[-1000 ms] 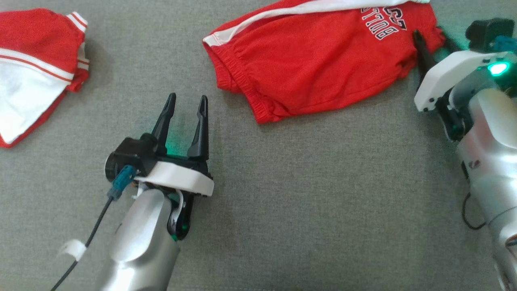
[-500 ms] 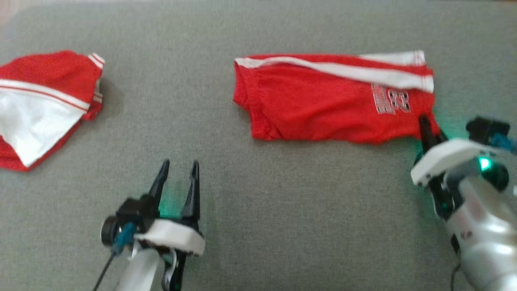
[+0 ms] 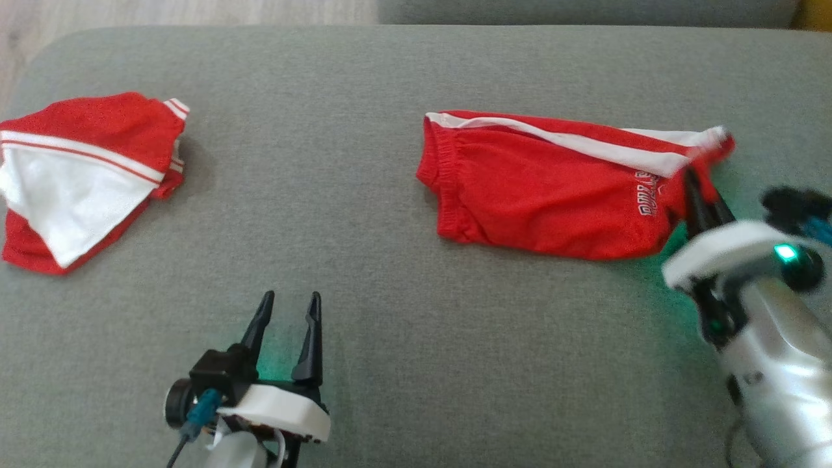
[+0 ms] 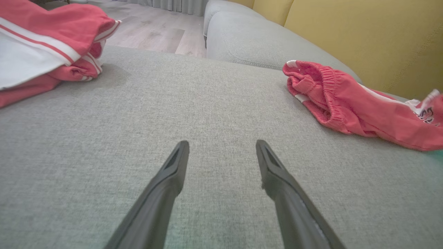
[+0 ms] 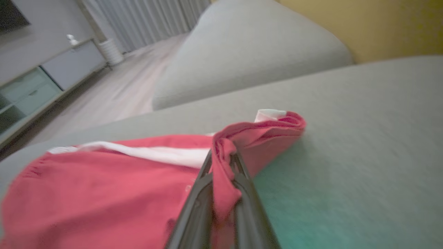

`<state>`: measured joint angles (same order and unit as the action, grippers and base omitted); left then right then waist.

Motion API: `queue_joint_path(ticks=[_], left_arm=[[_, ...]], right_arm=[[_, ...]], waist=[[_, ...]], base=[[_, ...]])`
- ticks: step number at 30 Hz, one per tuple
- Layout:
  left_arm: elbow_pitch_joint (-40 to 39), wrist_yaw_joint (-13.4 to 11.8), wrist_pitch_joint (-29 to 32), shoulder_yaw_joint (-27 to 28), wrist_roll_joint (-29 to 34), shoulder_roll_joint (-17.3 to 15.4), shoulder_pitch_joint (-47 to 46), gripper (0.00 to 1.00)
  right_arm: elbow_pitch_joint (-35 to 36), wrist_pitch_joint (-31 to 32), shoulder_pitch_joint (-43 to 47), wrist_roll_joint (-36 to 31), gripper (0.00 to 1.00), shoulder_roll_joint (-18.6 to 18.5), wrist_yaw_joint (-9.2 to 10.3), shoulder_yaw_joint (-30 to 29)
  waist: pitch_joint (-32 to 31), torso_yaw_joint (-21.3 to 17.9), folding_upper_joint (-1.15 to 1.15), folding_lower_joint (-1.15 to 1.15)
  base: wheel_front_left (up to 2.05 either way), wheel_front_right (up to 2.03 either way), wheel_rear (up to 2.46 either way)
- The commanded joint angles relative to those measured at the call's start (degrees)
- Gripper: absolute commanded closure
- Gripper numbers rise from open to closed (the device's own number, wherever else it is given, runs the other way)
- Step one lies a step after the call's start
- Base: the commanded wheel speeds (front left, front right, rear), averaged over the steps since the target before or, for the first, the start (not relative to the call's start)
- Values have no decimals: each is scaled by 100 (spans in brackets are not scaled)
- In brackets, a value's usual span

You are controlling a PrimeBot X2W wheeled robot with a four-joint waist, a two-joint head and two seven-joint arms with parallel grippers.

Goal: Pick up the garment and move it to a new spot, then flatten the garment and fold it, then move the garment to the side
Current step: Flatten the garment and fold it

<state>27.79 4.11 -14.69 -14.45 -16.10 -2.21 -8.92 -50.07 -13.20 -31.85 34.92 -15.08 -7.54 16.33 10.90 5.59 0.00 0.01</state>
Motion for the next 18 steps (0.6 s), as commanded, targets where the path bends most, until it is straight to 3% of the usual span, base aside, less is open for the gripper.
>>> queue_joint_path(ticks=[1,6,11,13,18], left_arm=[[-124,24,-30,114,-33,-66,-79,0],[-61,29,-30,-70,-90,-66,-39,0],[16,27,-30,-123,-69,-66,-7,0],[44,29,-30,-132,-66,-66,10,0],[45,-11,-30,-87,-48,-66,14,0]], right_arm=[[323,-104,-301,-76,100,138,5,202],[691,-29,-531,-260,100,710,5,784],[510,224,-522,-424,100,1116,5,1511],[307,217,-480,-535,0,1174,5,1700],[265,36,-298,-389,0,1216,5,2057]], waist=[[-27,74,0,-1],[-168,336,0,-1],[-233,585,0,-1],[-240,644,0,-1],[-237,599,0,-1]], base=[[0,0,0],[0,0,0],[0,0,0],[0,0,0],[0,0,0]])
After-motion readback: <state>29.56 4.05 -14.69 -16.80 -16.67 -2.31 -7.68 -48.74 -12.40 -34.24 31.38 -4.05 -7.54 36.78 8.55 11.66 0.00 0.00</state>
